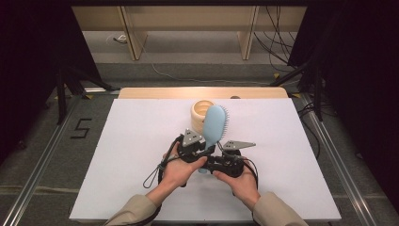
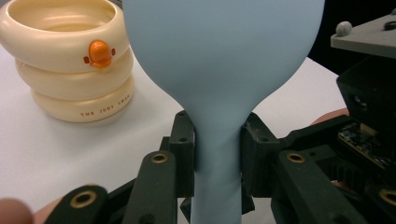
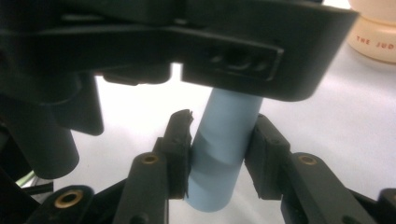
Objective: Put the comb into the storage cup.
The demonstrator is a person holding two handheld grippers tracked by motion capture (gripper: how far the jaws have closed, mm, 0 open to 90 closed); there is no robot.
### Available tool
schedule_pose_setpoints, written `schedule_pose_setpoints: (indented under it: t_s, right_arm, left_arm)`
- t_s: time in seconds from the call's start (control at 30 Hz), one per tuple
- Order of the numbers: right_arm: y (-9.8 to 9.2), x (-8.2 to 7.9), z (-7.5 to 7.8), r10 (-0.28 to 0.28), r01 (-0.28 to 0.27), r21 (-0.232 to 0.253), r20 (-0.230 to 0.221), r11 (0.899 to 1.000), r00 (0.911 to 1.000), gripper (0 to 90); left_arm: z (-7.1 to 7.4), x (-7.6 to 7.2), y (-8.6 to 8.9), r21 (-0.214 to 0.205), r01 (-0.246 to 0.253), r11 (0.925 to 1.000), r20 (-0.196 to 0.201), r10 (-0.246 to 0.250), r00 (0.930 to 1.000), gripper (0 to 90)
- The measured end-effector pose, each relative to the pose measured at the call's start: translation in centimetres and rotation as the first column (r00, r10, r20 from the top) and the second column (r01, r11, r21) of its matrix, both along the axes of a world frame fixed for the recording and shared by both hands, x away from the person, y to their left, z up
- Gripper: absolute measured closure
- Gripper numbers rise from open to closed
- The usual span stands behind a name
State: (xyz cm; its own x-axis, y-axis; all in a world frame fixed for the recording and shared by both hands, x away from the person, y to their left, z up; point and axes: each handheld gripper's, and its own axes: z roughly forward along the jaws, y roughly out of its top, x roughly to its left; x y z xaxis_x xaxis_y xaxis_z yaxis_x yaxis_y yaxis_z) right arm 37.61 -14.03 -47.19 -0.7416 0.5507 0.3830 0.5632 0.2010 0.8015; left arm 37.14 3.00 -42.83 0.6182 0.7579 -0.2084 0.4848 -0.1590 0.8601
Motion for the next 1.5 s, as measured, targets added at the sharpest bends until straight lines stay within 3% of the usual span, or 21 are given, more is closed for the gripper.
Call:
schedule_pose_setpoints:
  t_s: [0.17, 0.33, 0.9, 1.2, 1.5]
  right_arm:
    - [-0.11, -0.02, 0.17, -0.009, 0.009, -0.003, -0.014, 1.0, 0.9999, 65.8]
    - [-0.24, -0.01, 0.2, -0.01, 0.012, 0.037, -0.043, 0.999, 0.999, 66.0]
    - [-0.41, -0.02, 0.36, -0.01, 0.013, 0.061, -0.05, 0.998, 0.9987, 66.2]
    - [-0.73, 0.16, 0.06, -0.015, 0.026, 0.126, -0.091, 0.992, 0.9957, 66.2]
    - [-0.79, 0.19, 0.05, -0.012, 0.027, 0.141, -0.103, 0.99, 0.9946, 66.2]
  left_arm:
    - [0.06, -0.15, 0.01, -0.006, 0.002, 1.0, 0.004, -0.002, 1.0, 68.9]
    - [0.16, -0.18, 0.01, -0.009, 0.007, 0.9999, 0.011, -0.006, 0.9999, 68.8]
    - [0.29, -0.13, 0.11, -0.017, 0.024, 0.9996, 0.024, -0.024, 0.9994, 64.9]
    - [0.39, -0.07, 0.18, -0.019, 0.029, 0.9994, 0.032, -0.029, 0.9991, 63.3]
    - [0.43, -0.03, 0.26, -0.02, 0.029, 0.9994, 0.033, -0.028, 0.9991, 62.1]
